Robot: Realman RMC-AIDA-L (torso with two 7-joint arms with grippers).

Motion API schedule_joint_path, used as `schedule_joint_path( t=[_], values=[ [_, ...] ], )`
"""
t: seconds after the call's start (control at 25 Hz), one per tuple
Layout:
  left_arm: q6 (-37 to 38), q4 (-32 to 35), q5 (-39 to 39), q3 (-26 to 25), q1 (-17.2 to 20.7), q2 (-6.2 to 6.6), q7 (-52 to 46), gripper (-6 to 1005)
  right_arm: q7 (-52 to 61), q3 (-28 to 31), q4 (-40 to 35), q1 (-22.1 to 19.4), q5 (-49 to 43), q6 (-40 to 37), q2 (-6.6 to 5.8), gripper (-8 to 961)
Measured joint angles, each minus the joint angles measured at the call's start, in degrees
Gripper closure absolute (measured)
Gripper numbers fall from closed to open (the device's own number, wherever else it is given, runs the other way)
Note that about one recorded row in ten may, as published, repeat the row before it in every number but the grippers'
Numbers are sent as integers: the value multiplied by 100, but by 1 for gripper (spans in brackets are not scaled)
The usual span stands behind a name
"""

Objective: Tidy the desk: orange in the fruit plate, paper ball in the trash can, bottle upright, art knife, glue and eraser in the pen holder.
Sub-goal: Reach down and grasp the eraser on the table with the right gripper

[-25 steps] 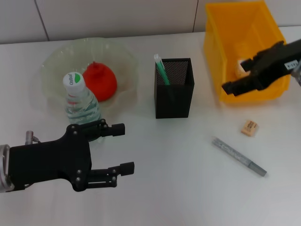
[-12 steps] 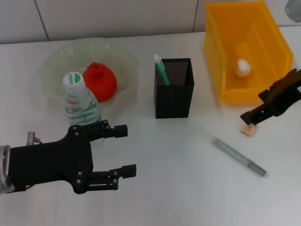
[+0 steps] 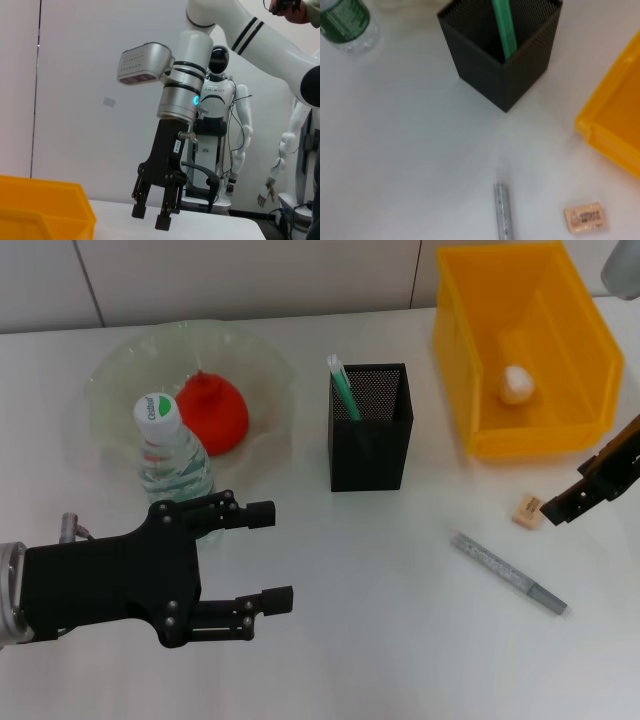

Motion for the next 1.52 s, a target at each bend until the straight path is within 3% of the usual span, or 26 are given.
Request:
schedule_joint_path(
  t=[0.2,0.64,1.52],
  values=[
    [0,-26,8,0,-2,-5,38,197,-129,222,706,246,-91,126,-150,200],
    [-1,-63,12,0,7,1,55,197,-289,230,1093,442,-465,389,-186,201],
    [-1,-79,-4,0,28,-8,130,197,-416,-17,2209,858,-1310,1302,52,203]
  ],
)
